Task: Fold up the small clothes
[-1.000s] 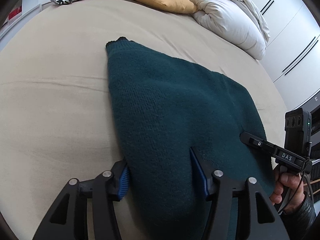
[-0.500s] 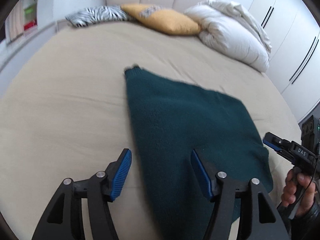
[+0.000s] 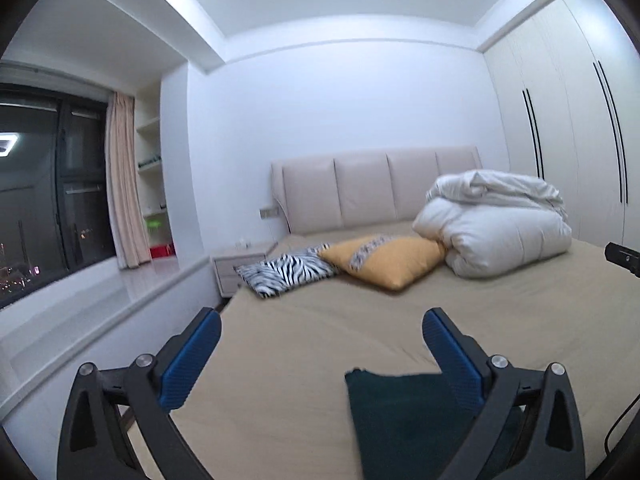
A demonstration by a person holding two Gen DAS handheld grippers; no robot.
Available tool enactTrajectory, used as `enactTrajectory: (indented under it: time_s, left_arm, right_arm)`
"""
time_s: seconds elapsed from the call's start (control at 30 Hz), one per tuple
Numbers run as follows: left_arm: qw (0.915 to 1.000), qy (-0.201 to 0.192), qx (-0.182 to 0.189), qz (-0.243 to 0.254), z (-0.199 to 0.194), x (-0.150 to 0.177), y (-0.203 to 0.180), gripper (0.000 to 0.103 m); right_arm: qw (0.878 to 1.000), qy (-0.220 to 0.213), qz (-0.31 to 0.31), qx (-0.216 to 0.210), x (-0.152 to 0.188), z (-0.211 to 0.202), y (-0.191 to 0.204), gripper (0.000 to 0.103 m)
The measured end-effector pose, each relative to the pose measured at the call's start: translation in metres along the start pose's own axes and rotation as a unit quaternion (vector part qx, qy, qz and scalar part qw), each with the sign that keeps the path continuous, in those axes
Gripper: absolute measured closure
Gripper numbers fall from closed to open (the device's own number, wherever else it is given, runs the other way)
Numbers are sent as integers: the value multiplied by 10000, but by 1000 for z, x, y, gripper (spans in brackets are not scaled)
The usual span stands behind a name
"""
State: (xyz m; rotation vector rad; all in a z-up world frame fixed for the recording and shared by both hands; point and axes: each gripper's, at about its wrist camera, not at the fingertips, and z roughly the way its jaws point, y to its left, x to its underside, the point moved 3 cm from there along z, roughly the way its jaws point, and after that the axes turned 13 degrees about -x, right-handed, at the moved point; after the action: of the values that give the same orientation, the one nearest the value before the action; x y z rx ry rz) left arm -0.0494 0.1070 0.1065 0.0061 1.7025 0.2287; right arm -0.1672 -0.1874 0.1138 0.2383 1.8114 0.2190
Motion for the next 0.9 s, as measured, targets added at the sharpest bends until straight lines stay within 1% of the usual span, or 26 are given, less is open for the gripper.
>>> enactTrajectory:
  time_s: [0.03, 0.07, 0.1, 0.13, 0.17, 0.27, 0.33, 0.4, 0.43, 0.47, 0.5, 0.53, 0.6, 0.67, 0.7, 0.77, 0.83, 0.9]
  left_arm:
    - [9998, -175, -60, -73, -10, -8, 5, 0]
    - [9994, -213, -211, -175, -18, -17, 11, 0]
    - [9991, -148, -319, -229, -21, -22, 14, 0]
    - [9991, -122, -307, -276, -23, -28, 16, 0]
    - [9991, -128, -227, -322, -25, -30, 20, 0]
    - [9986, -186, -278, -406, -31, -34, 22, 0]
    - [9989, -36, -285, -359, -29, -29, 20, 0]
    - [9991, 216, -291, -227, -17, -13, 9, 0]
    - [9987, 401, -282, -121, -6, -3, 2, 0]
    - [9972, 714, -240, -9, 5, 10, -4, 0]
    - [9956, 920, -192, 32, 12, 24, -9, 0]
    - [9927, 1198, -131, 65, 20, 39, -15, 0]
    - [9830, 1831, -41, 163, 37, 70, -25, 0]
    - [9708, 2390, 88, 187, 52, 101, -34, 0]
    - [9664, 2562, 110, 182, 56, 112, -36, 0]
    - [9592, 2815, 144, 203, 62, 131, -42, 0]
    - [9547, 2964, 171, 212, 66, 141, -44, 0]
    - [9513, 3069, 189, 215, 69, 148, -45, 0]
  right_arm:
    - [9994, -294, -143, 107, -11, -12, 8, 1]
    - [9975, -616, -277, 219, -21, -26, 17, 0]
    - [9951, -875, -390, 261, -31, -38, 26, 0]
    - [9933, -1034, -470, 231, -41, -47, 33, 0]
    - [9923, -1109, -521, 160, -49, -54, 39, 0]
    - [9904, -1260, -560, -1, -63, -68, 55, 0]
    - [9908, -1219, -587, -85, -64, -70, 60, 0]
    - [9951, -818, -533, -163, -57, -57, 63, 0]
    - [9973, -521, -481, -167, -51, -47, 63, 0]
    - [9983, -318, -440, -193, -43, -38, 64, 0]
    - [9988, -104, -412, -241, -32, -26, 65, 0]
    - [9988, 144, -410, -229, -19, -15, 66, 0]
    - [9970, 632, -445, -56, 11, 13, 64, 0]
    - [9919, 1188, -444, 118, 40, 40, 59, 0]
    - [9885, 1448, -391, 164, 55, 55, 56, 0]
    - [9820, 1859, -250, 238, 88, 70, 49, 0]
    - [9775, 2077, -141, 355, 117, 73, 41, 0]
    - [9727, 2283, -39, 423, 139, 88, 35, 0]
